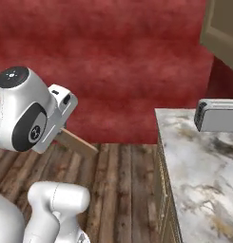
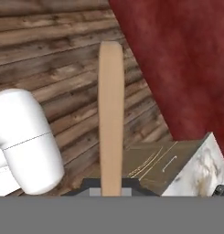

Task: Move the cutting board and knife to the sink. Then move spray from the cabinet to the counter.

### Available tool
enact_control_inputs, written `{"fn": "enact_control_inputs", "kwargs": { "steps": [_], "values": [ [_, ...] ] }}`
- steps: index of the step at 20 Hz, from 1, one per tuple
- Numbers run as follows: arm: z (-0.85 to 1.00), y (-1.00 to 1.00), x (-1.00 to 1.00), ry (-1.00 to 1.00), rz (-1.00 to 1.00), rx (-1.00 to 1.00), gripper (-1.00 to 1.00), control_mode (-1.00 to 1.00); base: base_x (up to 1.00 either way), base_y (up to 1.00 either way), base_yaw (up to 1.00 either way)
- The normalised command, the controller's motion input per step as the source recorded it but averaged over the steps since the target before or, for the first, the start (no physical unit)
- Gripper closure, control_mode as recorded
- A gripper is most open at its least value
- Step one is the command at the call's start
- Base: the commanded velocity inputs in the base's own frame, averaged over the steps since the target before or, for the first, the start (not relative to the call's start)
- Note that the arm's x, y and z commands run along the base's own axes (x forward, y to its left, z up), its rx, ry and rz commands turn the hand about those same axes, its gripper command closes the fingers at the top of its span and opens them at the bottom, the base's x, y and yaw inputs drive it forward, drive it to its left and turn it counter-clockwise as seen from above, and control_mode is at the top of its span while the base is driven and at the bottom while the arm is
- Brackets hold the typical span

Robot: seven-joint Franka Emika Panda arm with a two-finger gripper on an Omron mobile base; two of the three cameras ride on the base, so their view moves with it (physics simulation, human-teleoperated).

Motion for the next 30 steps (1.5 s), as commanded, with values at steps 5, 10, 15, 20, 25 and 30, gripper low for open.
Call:
{"fn": "enact_control_inputs", "kwargs": {
  "steps": [5, 10, 15, 20, 25, 30],
  "values": [
    [0.00, 0.00, 0.00, 0.00, 0.00, 0.00, 1.00, 1.00, 0.00, 0.03, 1.00],
    [0.00, 0.00, 0.00, 0.00, 0.00, 0.00, 1.00, 1.00, 0.00, 0.01, 0.99],
    [0.00, 0.00, 0.00, 0.00, 0.00, 0.00, 1.00, 1.00, 0.00, 0.00, 0.96],
    [0.00, 0.00, 0.00, 0.00, 0.00, 0.00, 1.00, 1.00, 0.05, 0.01, 0.90],
    [0.00, 0.00, 0.00, 0.00, 0.00, 0.00, 1.00, 1.00, 0.13, 0.05, 0.85],
    [0.00, 0.00, 0.00, 0.00, 0.00, 0.00, 1.00, 1.00, 0.44, 0.17, 0.74]
  ]
}}
